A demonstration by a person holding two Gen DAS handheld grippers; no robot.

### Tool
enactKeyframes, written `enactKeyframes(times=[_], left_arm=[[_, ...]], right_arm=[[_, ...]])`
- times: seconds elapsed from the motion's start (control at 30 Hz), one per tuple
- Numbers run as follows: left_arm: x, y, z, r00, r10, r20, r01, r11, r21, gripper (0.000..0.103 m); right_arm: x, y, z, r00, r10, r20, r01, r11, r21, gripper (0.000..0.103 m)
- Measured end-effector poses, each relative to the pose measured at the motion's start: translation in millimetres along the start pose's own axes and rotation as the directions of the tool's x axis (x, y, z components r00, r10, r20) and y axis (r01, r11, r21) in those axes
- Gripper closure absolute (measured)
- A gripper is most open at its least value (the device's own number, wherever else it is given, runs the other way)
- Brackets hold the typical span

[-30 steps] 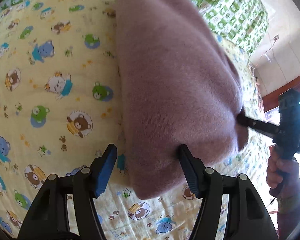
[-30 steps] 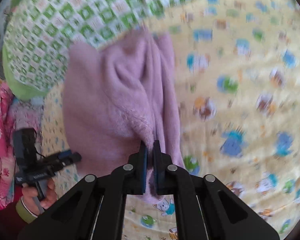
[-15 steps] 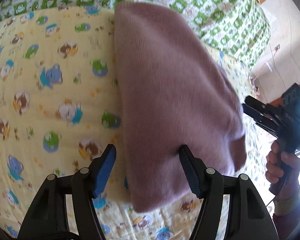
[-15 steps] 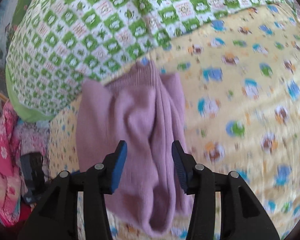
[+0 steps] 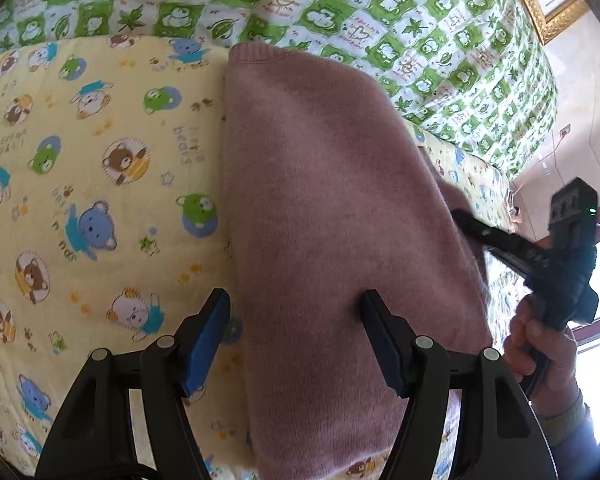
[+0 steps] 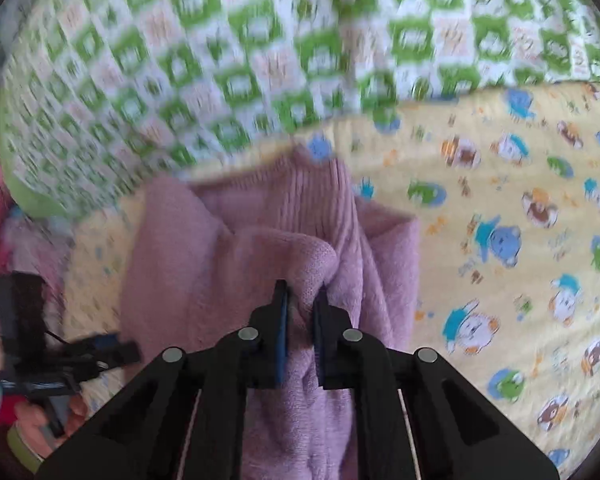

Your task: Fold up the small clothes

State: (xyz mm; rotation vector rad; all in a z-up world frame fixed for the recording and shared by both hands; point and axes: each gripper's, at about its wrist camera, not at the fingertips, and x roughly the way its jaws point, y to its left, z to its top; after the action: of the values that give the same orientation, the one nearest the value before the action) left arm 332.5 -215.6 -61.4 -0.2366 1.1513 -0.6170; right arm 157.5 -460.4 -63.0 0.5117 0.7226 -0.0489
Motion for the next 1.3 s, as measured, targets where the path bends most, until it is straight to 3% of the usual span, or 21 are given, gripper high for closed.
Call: enactKeyframes(times=[0.1,0.27,0.43,0.5,0.57,0.67,0.77,0.83,0.93,1.07,1.23,1.3], left_arm=[[0,-6,8,1.000,0.003,0.016,-0.004,1.000,0.021,0.034],[18,-10,13,0.999,0.040,-0.001,-0.040,0.999,0.032,0.029],[30,-2,10,0.999,0.030,-0.029,-0.031,0.999,-0.012,0.027],[25,-4,9,0.999,0.035,-0.023,-0.035,0.999,-0.004,0.027],[17,-7,5,0.999,0.046,-0.017,-0.046,0.999,0.014,0.028],[6,-6,-4,0.999,0.037,-0.017,-0.037,0.999,0.014,0.028],[-5,-4,-16,1.000,0.021,-0.016,-0.021,1.000,-0.002,0.028],[-9,-3,-25,1.000,-0.001,-0.022,0.001,1.000,-0.022,0.028],[-5,-4,-31,0.999,-0.025,-0.047,0.023,0.999,-0.034,0.028],[3,-8,-32,0.998,-0.026,-0.057,0.025,0.999,-0.024,0.024],[21,6,-23,0.996,-0.071,-0.056,0.065,0.993,-0.094,0.020],[32,11,-18,0.993,-0.097,-0.073,0.087,0.987,-0.134,0.020]], right_arm=[[-18,-29,8,0.997,0.000,0.077,-0.007,0.996,0.094,0.095],[12,-47,-2,1.000,-0.005,-0.006,0.005,0.992,0.130,0.095],[16,-42,-5,0.999,-0.040,-0.001,0.040,0.990,0.132,0.093],[6,-37,-5,0.999,-0.054,0.007,0.052,0.991,0.120,0.085],[-6,-34,-6,0.997,-0.072,0.018,0.070,0.991,0.111,0.059],[-28,-27,-17,0.996,-0.068,0.051,0.062,0.993,0.105,0.035],[-42,-16,-40,0.999,-0.026,0.041,0.022,0.996,0.083,0.020],[-40,-10,-55,1.000,-0.004,0.011,0.003,0.998,0.060,0.016],[-25,-10,-70,0.999,0.004,-0.050,-0.002,0.999,0.039,0.016],[-6,-30,-75,0.994,0.076,-0.073,-0.067,0.990,0.121,0.016],[10,-44,-69,0.989,0.115,-0.093,-0.102,0.986,0.130,0.016],[17,-45,-65,0.982,0.157,-0.104,-0.142,0.981,0.136,0.023]])
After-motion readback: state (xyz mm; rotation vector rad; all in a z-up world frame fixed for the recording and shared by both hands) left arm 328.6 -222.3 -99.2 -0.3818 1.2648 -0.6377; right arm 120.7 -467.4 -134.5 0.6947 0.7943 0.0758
